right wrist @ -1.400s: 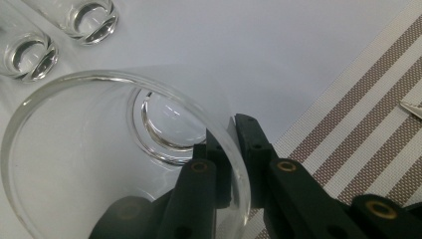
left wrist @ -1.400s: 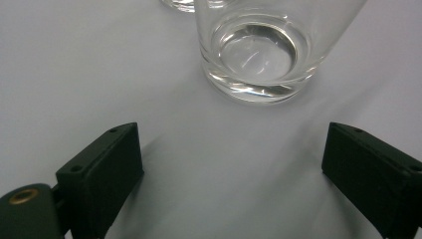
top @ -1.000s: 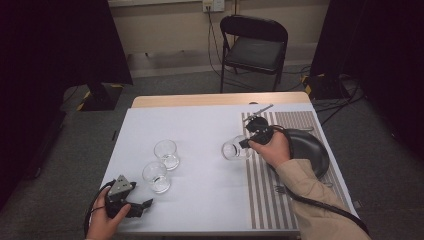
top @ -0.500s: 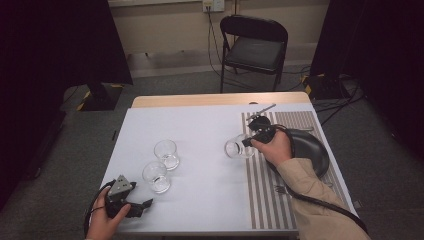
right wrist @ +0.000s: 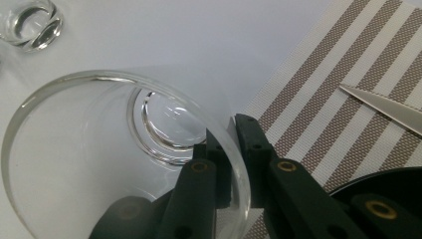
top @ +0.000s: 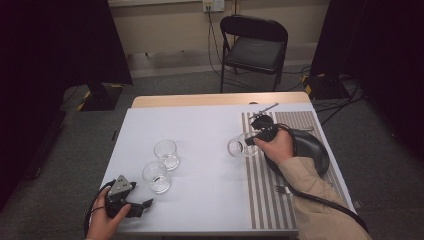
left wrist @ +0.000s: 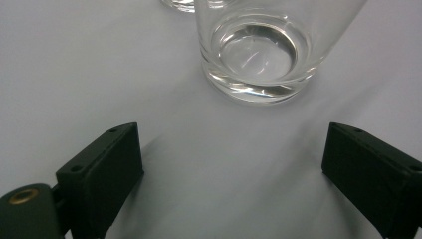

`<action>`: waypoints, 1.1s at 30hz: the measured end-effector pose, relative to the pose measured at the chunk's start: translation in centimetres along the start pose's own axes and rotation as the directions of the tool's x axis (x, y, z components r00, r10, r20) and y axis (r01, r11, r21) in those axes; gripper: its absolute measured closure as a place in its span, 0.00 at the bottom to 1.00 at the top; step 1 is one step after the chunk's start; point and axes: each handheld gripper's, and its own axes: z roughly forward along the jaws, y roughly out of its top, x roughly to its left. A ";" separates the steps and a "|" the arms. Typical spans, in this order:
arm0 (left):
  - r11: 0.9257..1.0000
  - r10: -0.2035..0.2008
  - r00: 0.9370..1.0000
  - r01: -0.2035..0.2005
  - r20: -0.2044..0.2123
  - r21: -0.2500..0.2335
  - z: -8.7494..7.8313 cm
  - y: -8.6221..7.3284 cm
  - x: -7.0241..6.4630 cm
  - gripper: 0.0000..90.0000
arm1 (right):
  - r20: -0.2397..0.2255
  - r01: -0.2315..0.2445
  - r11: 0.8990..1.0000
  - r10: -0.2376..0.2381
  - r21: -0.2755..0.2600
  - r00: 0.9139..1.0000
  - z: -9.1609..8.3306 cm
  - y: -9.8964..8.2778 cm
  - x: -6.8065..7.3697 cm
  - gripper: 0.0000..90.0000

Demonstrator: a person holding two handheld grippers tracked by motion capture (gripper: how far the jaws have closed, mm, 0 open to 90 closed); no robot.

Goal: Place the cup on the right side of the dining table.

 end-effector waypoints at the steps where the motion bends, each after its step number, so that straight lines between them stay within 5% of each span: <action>1: 1.000 0.000 1.000 0.000 0.000 0.000 0.0 0.0 0.0 0.09 | 0.000 -0.003 1.000 0.003 -0.006 1.000 0.0 0.0 -0.2 0.95; 33: 1.000 0.000 1.000 0.000 -0.002 -0.001 0.0 0.0 0.0 0.09 | 0.065 -0.048 0.999 0.049 -0.020 0.997 0.3 -0.8 -2.4 0.95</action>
